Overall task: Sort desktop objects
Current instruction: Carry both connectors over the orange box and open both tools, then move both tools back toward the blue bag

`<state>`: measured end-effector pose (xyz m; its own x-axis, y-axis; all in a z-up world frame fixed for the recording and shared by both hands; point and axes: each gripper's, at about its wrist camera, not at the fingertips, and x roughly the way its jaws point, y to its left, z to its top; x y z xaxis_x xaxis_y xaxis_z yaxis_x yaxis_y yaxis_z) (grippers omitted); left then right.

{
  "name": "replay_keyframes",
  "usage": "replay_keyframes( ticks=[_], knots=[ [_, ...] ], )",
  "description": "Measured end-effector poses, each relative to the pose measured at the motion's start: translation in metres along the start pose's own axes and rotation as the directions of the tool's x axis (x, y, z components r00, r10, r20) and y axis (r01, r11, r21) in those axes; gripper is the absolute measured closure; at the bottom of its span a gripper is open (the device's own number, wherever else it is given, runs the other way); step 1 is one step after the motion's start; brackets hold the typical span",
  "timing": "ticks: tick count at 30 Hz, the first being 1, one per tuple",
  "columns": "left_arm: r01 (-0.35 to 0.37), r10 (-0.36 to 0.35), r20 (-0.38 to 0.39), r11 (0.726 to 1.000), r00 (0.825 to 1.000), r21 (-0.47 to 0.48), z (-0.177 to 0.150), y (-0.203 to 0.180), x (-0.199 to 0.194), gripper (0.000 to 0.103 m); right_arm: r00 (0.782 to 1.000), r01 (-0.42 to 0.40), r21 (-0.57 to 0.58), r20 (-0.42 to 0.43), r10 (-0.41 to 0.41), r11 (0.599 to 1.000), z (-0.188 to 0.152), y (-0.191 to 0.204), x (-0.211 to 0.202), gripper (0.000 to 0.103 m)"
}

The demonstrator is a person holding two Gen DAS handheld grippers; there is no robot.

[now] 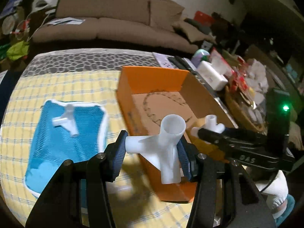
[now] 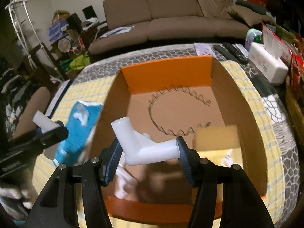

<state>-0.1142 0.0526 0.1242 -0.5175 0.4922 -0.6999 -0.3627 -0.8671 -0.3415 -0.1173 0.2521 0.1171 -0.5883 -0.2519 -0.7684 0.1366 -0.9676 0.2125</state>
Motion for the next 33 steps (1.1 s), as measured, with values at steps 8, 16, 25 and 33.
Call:
replay_keyframes(
  ticks=[8,16,25,33],
  knots=[
    [-0.021,0.027,-0.036,0.990,0.999,0.140,-0.013,-0.051,0.020,0.055,0.998,-0.012,0.037,-0.054,0.014,0.999,-0.008,-0.025,0.007,0.044],
    [-0.028,0.039,-0.063,0.985,0.997,0.168,-0.027,-0.065,0.035,0.035,0.998,-0.035,0.044,-0.043,0.037,0.998,-0.008,-0.034,0.000,0.035],
    [0.045,-0.044,-0.017,0.996,0.999,0.073,-0.015,-0.050,0.014,0.008,0.996,-0.078,0.065,0.054,0.075,0.995,-0.002,-0.037,-0.017,0.014],
    [0.055,-0.053,0.094,0.998,0.994,-0.021,0.003,-0.015,-0.019,0.004,0.987,-0.067,0.017,0.148,0.064,0.998,0.008,-0.018,-0.030,0.012]
  ],
)
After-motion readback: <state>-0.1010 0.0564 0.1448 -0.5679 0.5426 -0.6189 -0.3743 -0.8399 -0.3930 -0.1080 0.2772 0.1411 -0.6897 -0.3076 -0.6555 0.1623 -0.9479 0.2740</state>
